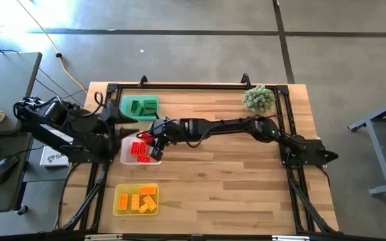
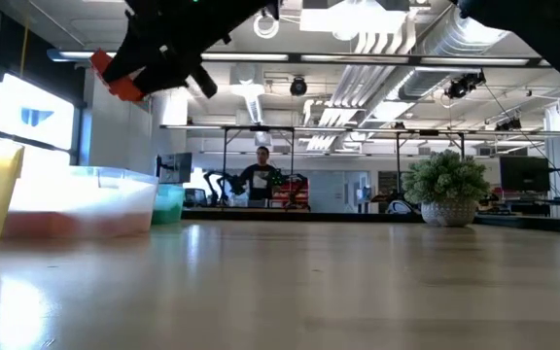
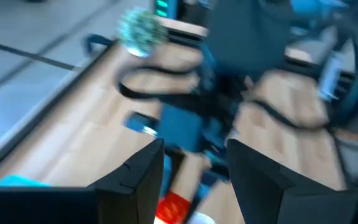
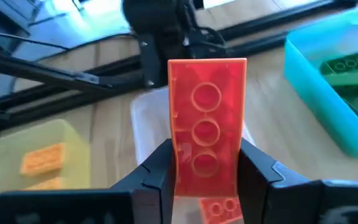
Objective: Sort & place blocks by color
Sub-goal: Put the orange game piece into the white bin
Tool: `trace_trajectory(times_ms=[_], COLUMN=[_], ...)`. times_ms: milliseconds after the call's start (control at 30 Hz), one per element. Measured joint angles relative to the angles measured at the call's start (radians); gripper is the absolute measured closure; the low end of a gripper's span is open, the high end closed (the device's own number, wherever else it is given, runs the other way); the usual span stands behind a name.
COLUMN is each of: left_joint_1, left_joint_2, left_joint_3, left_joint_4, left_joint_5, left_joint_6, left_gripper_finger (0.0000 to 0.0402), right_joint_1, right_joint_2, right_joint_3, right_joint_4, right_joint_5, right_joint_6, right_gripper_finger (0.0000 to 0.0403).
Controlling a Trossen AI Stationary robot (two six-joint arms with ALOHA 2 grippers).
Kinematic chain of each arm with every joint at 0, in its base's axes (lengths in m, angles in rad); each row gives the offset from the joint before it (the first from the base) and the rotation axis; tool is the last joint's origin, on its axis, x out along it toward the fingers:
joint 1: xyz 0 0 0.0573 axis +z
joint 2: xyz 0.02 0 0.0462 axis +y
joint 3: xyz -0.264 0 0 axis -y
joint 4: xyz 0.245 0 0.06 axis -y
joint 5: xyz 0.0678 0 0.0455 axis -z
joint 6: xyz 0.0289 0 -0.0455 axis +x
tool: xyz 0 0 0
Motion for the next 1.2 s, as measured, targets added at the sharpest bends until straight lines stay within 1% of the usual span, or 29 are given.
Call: trace_trajectory(times_ms=[100, 133, 200, 400, 467, 533, 600, 733, 800, 900, 1033, 1100, 1200], left_joint_1=[0.043, 0.058, 0.086, 0.151, 0.167, 0.182, 0.191, 0.203, 0.206, 0.206, 0.206, 0.206, 0.206], left_joint_2=[-0.004, -0.005, -0.005, -0.004, -0.003, -0.004, -0.005, -0.016, -0.024, -0.038, -0.061, -0.069, -0.086], left_joint_3=[0.0, 0.0, 0.0, 0.0, 0.0, -0.001, -0.016, -0.081, -0.127, -0.203, -0.273, -0.286, -0.288], left_joint_4=[0.001, 0.0, 0.001, 0.0, 0.0, 0.001, 0.013, 0.054, 0.115, 0.206, 0.302, 0.315, 0.326], left_joint_5=[-0.067, -0.083, -0.096, -0.086, -0.057, -0.02, 0.0, 0.001, 0.002, 0.024, 0.049, 0.062, 0.093], left_joint_6=[0.0, 0.0, 0.0, -0.001, -0.001, -0.002, -0.01, -0.047, -0.062, -0.072, -0.072, -0.069, -0.037], left_gripper_finger=[0.0241, 0.0241, 0.0241, 0.0241, 0.0241, 0.0241, 0.0241, 0.0241, 0.0241, 0.0241, 0.0241, 0.0241, 0.0241], right_joint_1=[-0.018, -0.022, -0.027, -0.032, -0.033, -0.036, -0.039, -0.051, -0.053, -0.058, -0.059, -0.059, -0.059], right_joint_2=[0.025, 0.027, 0.037, 0.067, 0.086, 0.093, 0.102, 0.103, 0.102, 0.102, 0.102, 0.102, 0.102], right_joint_3=[-0.002, -0.002, -0.002, -0.002, -0.002, -0.002, -0.002, -0.002, -0.002, -0.002, -0.002, -0.002, 0.0], right_joint_4=[0.057, 0.052, 0.07, 0.029, 0.039, -0.002, 0.002, -0.013, -0.013, 0.001, -0.005, -0.004, -0.007], right_joint_5=[-0.006, -0.013, -0.019, -0.101, -0.127, -0.149, -0.158, -0.182, -0.184, -0.178, -0.178, -0.18, -0.19], right_joint_6=[0.002, 0.001, 0.0, -0.008, -0.008, -0.017, -0.026, -0.049, -0.066, -0.079, -0.026, -0.012, 0.008], right_gripper_finger=[0.0304, 0.0304, 0.0304, 0.0304, 0.0304, 0.0304, 0.0304, 0.0301, 0.0283, 0.024, 0.0191, 0.0177, 0.0169])
